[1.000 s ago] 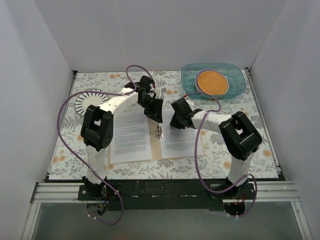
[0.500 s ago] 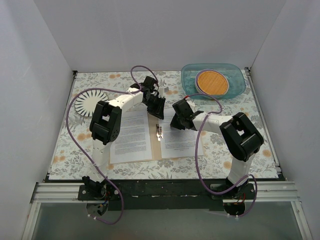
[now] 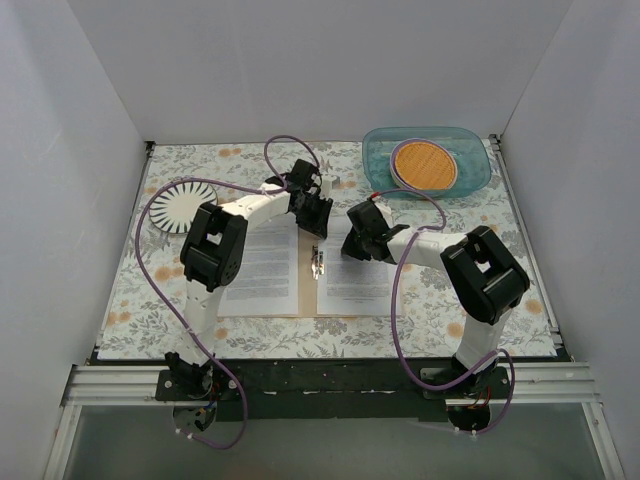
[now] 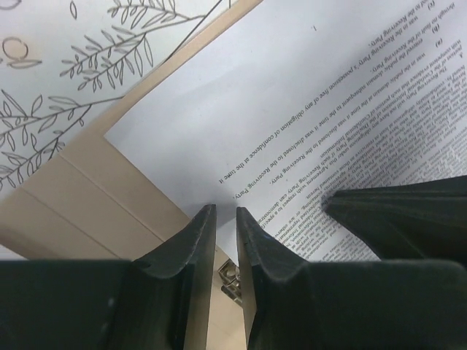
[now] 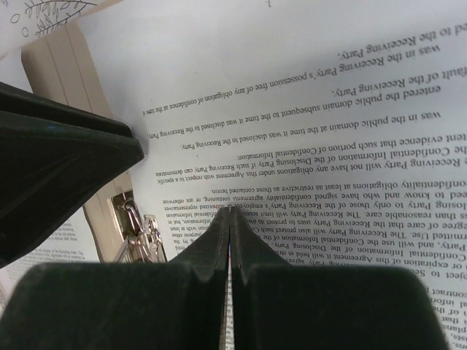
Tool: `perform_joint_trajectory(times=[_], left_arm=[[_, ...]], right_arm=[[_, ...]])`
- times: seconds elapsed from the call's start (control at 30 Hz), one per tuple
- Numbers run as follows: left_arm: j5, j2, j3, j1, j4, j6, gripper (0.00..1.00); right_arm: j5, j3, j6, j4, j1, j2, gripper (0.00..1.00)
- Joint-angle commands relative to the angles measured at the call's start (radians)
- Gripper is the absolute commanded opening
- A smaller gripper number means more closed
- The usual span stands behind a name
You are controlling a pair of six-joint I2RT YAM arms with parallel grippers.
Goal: Put the files into the folder
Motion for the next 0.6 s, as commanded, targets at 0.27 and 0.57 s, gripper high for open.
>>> perform_joint_trajectory(times=[0.27,0.57], left_arm=[[-0.208,0.004,-0.081,-0.063,0.013,0.060,0.17],[-0.213,-0.019,-0.142,-0.065,-0.009,0.052,0.17]], right_arm=[[-0.065,-0.199,-0.117,0.065,0.013,-0.089,0.01],[-0.172,-0.306,-0.281,0.489,0.047,-0.269,0.01]])
